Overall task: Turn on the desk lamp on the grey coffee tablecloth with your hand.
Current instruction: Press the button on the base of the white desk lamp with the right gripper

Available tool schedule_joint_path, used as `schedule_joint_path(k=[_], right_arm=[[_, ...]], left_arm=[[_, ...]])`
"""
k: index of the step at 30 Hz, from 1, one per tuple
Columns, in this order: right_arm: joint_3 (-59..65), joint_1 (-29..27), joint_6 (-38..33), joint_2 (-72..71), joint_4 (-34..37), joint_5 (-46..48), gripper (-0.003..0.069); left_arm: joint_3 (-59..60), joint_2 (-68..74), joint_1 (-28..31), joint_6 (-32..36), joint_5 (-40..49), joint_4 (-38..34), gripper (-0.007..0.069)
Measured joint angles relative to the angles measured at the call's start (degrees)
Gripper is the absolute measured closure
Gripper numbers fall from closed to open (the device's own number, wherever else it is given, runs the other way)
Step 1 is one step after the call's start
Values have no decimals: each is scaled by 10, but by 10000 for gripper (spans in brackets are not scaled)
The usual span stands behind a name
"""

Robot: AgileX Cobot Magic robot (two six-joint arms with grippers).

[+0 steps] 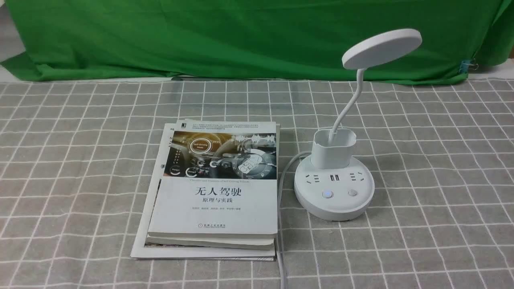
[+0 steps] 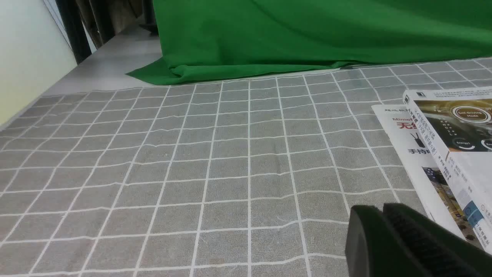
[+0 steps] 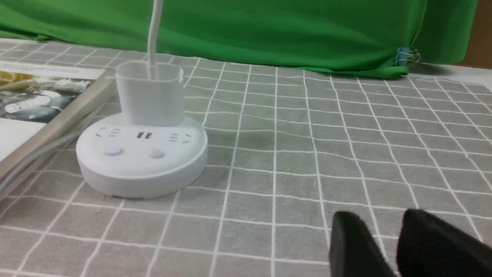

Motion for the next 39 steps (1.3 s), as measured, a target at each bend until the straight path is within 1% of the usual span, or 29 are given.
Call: schedule_joint_path(k=[35,37,39], right_arm=[[0,0,0,0,0,-2,419],[0,0,16,0,10,-17,419],[0,0,57,0,41,-30,419]], left_arm=[[0,0,0,0,0,0,606],[0,0,0,0,0,0,606],[0,0,0,0,0,0,606]])
